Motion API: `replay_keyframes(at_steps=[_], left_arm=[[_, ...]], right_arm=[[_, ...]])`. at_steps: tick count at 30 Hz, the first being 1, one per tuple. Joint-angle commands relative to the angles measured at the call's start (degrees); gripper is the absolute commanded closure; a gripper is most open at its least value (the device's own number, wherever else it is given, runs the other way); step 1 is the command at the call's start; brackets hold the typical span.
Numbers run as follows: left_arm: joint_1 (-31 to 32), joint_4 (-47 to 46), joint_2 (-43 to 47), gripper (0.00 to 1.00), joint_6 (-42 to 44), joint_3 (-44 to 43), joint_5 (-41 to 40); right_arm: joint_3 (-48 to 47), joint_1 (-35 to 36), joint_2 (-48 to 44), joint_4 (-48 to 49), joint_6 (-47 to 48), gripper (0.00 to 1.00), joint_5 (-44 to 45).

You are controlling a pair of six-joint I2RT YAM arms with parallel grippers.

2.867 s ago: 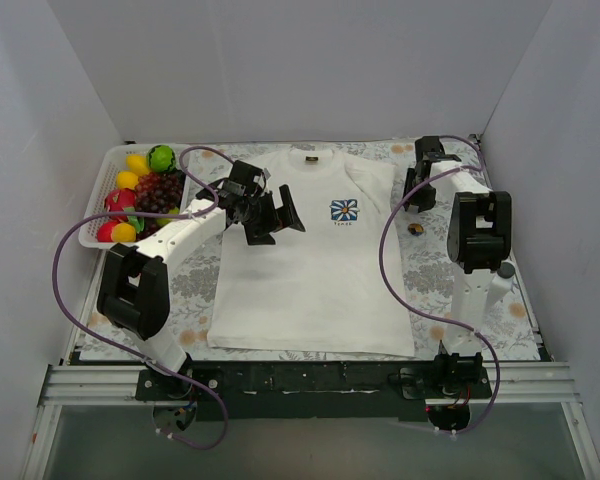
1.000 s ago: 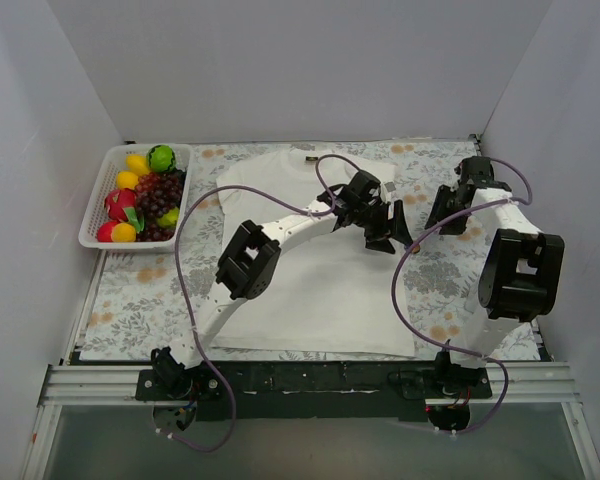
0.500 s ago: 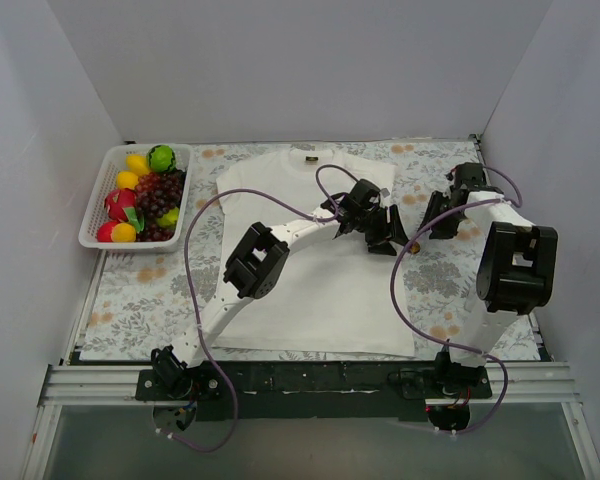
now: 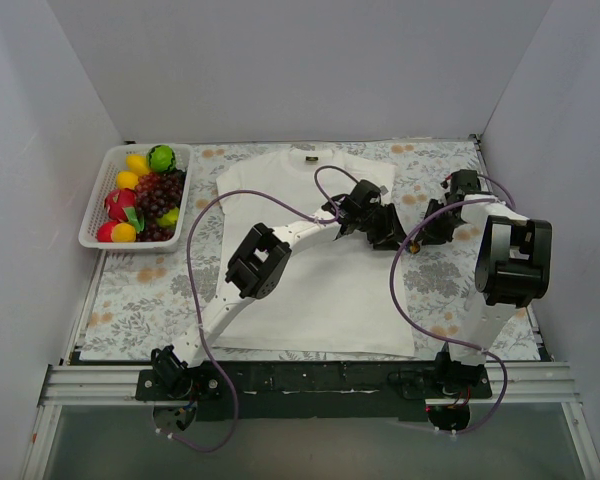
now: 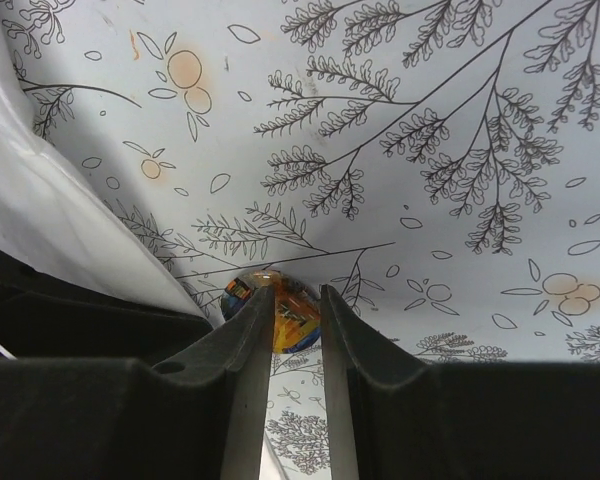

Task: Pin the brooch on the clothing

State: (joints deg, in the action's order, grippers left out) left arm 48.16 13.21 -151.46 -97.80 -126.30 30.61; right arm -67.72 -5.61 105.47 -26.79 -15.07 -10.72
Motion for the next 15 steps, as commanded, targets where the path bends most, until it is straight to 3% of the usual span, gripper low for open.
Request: replay_keyframes(at_steps=[1,15], left_arm=[[0.0,-0.7,-0.6,0.62,-0.6,-1.7,-1.4],[0.0,1.5,-3.7,0.65,-2.6,-3.3,-1.5]], right_arm=[[1.1,0.0,-0.4,1.6,-0.1,0.68,-1.7],[4.0,0.0,-1.3,3.4,-0.3,0.69,-5.0]])
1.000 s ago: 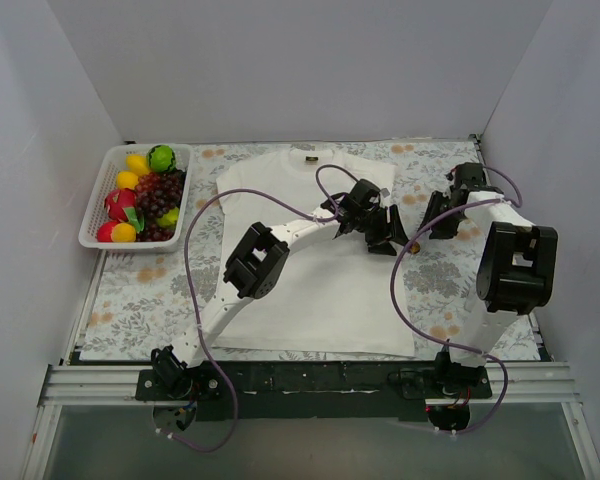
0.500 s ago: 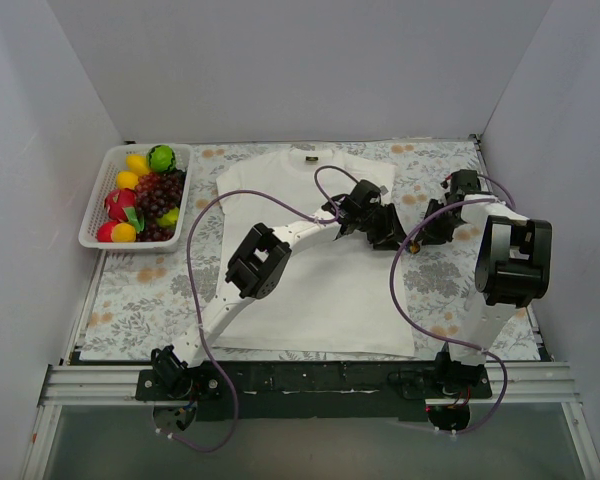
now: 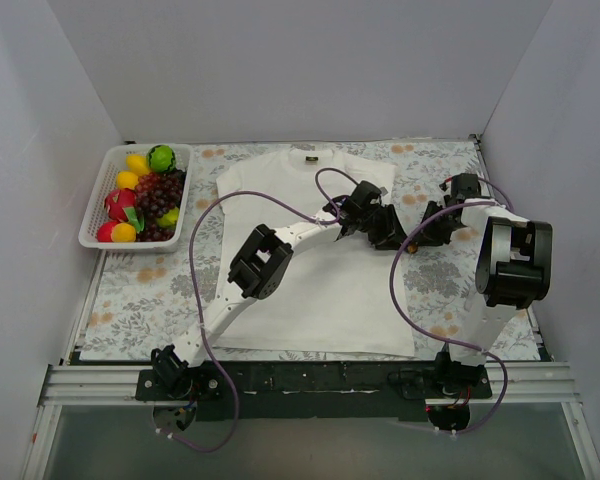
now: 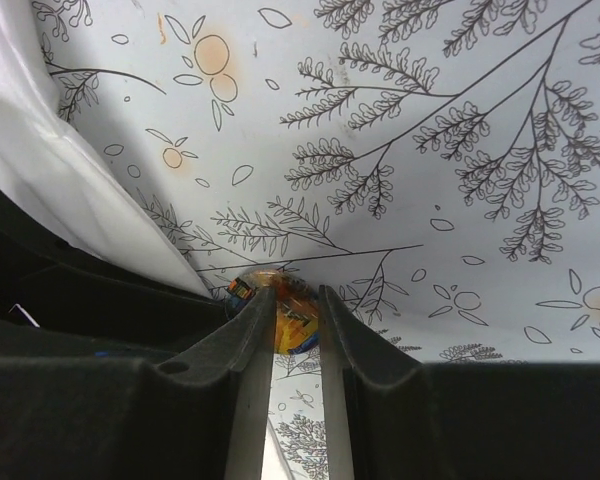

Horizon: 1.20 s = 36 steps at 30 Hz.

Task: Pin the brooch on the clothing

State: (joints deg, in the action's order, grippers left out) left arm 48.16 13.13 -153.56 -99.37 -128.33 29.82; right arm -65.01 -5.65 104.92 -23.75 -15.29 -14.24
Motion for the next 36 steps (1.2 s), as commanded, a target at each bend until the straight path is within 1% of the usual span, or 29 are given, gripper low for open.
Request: replay_keyframes(at_steps=[1,4,5,6,8,12,15,18,19,23,24,25,26,28,29,31,32,34,36], left_arm=[[0.0,1.6,-1.8,0.65,-1.1,-1.5,-0.7],[0.0,1.6,-1.8,0.67,-1.0,-1.2,-1.1],[0.0,1.6,-1.8,0.69,-0.9,-1.2,-1.0],[0.0,1.6,-1.7,0.73,-0.9,-1.0,-1.0],[0.0,1.6,-1.6,0.76,-1.0,-0.4,-1.0],[0.0,1.4,-1.0,0.86,-0.6,-0.1,-0.6],[0.0,-0.1,0.3,0.99,-0.2,0.8,-0.3],[0.0,-3.3,1.9,1.00,0.1,1.9,1.3],[0.1,-4.0,2.4,1.00,0.3,2.0,1.7],[0.0,-11.0,6.3,1.00,2.2,3.7,3.3],[0.0,-12.4,7.3,1.00,2.7,4.6,3.9],[0.0,-12.8,9.7,1.00,3.3,4.9,4.0],[0.0,-15.6,10.8,1.00,4.0,5.2,3.9],[0.0,-16.9,14.8,1.00,7.0,6.7,3.8],[-0.1,-17.3,16.3,1.00,8.2,7.2,3.6],[-0.3,-17.5,19.2,1.00,11.4,9.9,2.8],[-0.7,-17.1,22.6,1.00,12.6,11.0,2.5],[-1.3,-16.1,26.2,1.00,16.4,15.4,0.9],[-2.8,-15.0,32.4,1.00,19.4,19.6,0.1]], right_arm=[[1.3,0.0,-0.8,0.3,-0.2,0.70,-1.8],[1.5,0.0,-1.3,0.3,0.0,0.72,-2.4],[1.5,0.0,-1.6,0.5,0.0,0.72,-2.4],[1.5,0.0,-1.7,0.3,0.0,0.72,-2.4],[1.5,0.0,-2.1,0.4,-0.1,0.72,-2.9],[0.6,0.0,-2.9,-0.1,-0.5,0.72,-3.3],[-0.9,0.0,-4.6,-1.0,-0.5,0.72,-2.9],[-2.1,0.0,-8.8,-1.0,-0.7,0.70,-3.1],[-2.4,0.0,-11.6,-0.8,-0.9,0.69,-3.3],[-4.6,0.0,-18.6,-0.5,-1.0,0.65,-4.6],[-4.9,0.0,-19.8,-0.4,-1.1,0.62,-5.3],[-5.6,0.0,-22.3,-0.1,-1.1,0.54,-5.5],[-6.0,0.0,-23.4,0.1,-1.0,0.42,-6.2],[-6.4,0.0,-26.7,0.7,-0.4,0.31,-8.2],[-6.5,0.0,-27.7,1.5,-0.2,0.23,-8.9],[-6.5,0.0,-30.5,2.7,0.2,0.17,-11.7],[-6.4,0.0,-31.3,3.3,0.3,0.13,-12.8],[-6.4,0.2,-32.9,4.8,0.3,0.12,-16.3],[-7.1,0.7,-33.8,4.9,1.2,0.11,-18.4]])
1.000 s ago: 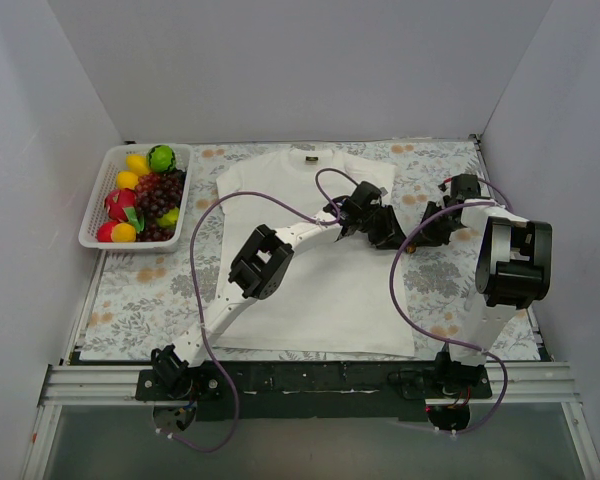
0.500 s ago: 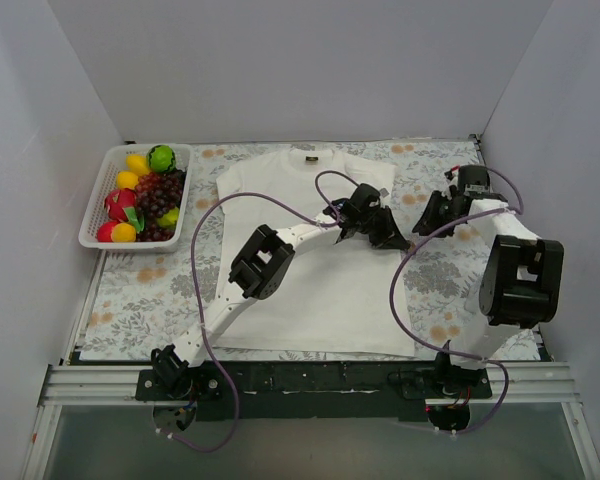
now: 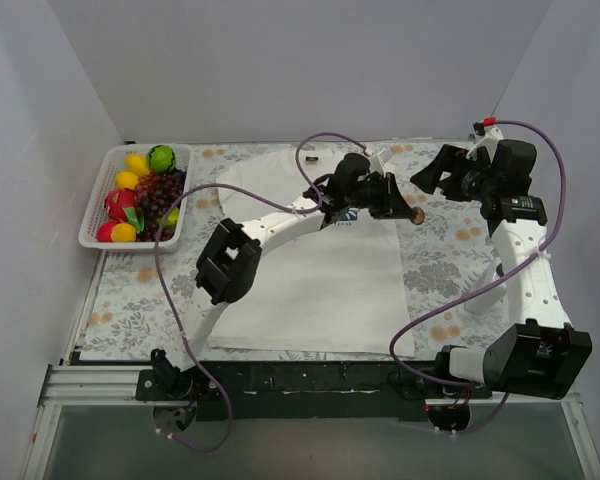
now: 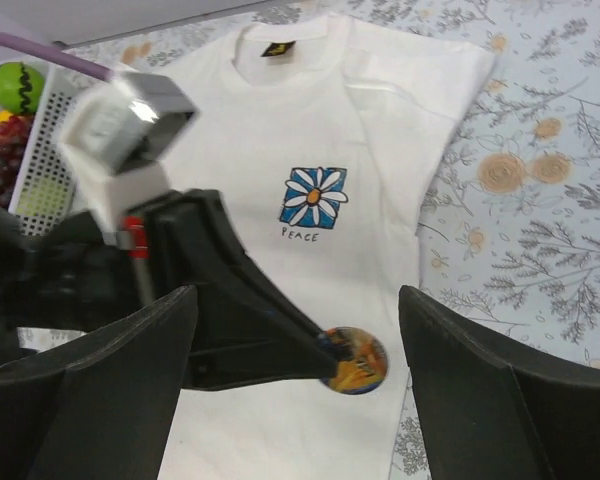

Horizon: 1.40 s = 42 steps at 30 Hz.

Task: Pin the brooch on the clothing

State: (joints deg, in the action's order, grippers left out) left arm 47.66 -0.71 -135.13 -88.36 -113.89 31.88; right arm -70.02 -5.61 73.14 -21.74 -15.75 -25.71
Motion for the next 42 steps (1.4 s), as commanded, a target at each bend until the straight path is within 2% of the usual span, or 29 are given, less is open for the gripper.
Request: replay_keyframes(at_steps=[1,6,11,14,18,21,26,34,42], left_arm=[[-3.0,-0.7,16.0,1.00,10.9,9.5,-3.2],[-9.0,3.5,32.3,1.00,17.9,25.6,-6.7],[-13.5,10.6,46.4,1.00,25.5,44.0,-11.8],[-14.5,11.5,54.6,1.00,27.3,51.5,-12.2],[-15.2,12.0,62.6,1.00,25.5,61.7,-10.5],[-15.4,11.9,68.7,1.00,24.2,65.4,-7.6],[-15.5,9.6,75.4,1.00,23.2,68.7,-5.2],[-15.5,4.5,77.8,1.00,23.5,70.8,-0.3],[-15.5,1.3,78.3,1.00,22.2,70.7,4.0]], right_arm=[[-2.1,1.5,-2.3,3.1,1.8,0.11,-7.5],[-1.1,5.2,-4.0,6.7,1.2,0.11,-11.2],[2.8,15.3,-4.4,14.3,-0.1,0.12,-12.2],[9.8,21.5,-4.6,24.4,-2.6,0.18,-14.1],[18.6,28.1,-3.5,34.6,-4.0,0.21,-14.9],[21.2,33.8,-1.9,36.7,-3.9,0.24,-15.7],[25.0,37.1,-2.7,41.8,-5.9,0.30,-18.0],[27.8,38.1,-5.5,49.3,-7.0,0.32,-21.6],[27.6,38.6,-2.9,51.6,-8.9,0.38,-22.3]])
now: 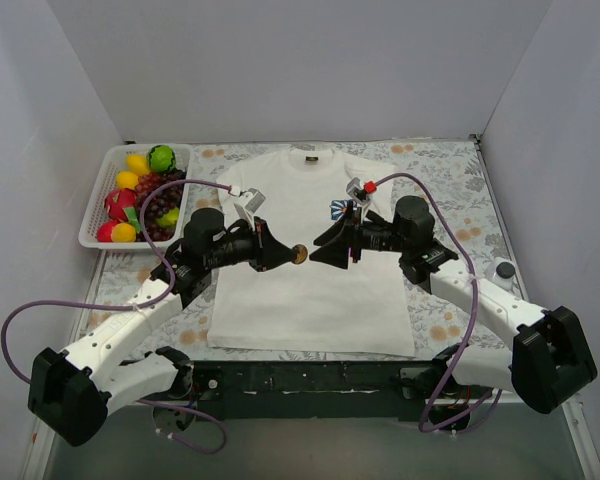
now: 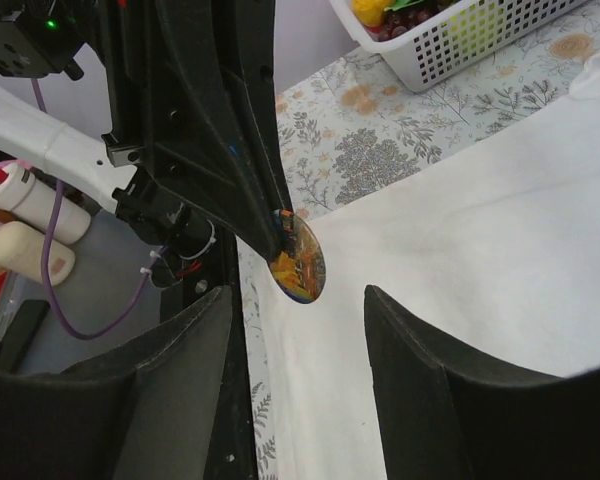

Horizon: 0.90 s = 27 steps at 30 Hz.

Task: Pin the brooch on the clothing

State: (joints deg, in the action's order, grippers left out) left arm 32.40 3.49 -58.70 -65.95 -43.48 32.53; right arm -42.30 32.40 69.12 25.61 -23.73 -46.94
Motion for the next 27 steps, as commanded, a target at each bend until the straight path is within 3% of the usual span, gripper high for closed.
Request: replay_keyframes(at_steps=[1,8,14,17,20,27], left_arm=[[-0.2,-3.1,2.1,1.00,-0.1,0.4,3.7],[-0.2,-4.9,2.6,1.00,0.2,0.4,5.2],[-0.2,-6.7,1.5,1.00,-0.6,0.9,6.0],[-0.2,-7.4,1.0,1.00,-1.0,0.9,6.3],[-0.2,-7.9,1.0,1.00,-1.6,0.9,5.2],[-0.2,-8.4,-0.2,1.00,-1.3,0.0,6.0]], right_arm=[[-0.1,0.6,1.2,4.3,-0.9,0.38,-1.0],[-0.5,0.6,2.4,4.4,-0.4,0.39,-0.2],[0.1,1.0,4.0,10.5,-3.1,0.42,-3.2],[-0.6,1.5,4.9,10.9,-2.6,0.47,-4.7],[-1.0,1.6,5.6,11.2,-2.2,0.65,-6.4],[-2.2,1.6,5.1,10.8,-1.4,0.66,-6.4]])
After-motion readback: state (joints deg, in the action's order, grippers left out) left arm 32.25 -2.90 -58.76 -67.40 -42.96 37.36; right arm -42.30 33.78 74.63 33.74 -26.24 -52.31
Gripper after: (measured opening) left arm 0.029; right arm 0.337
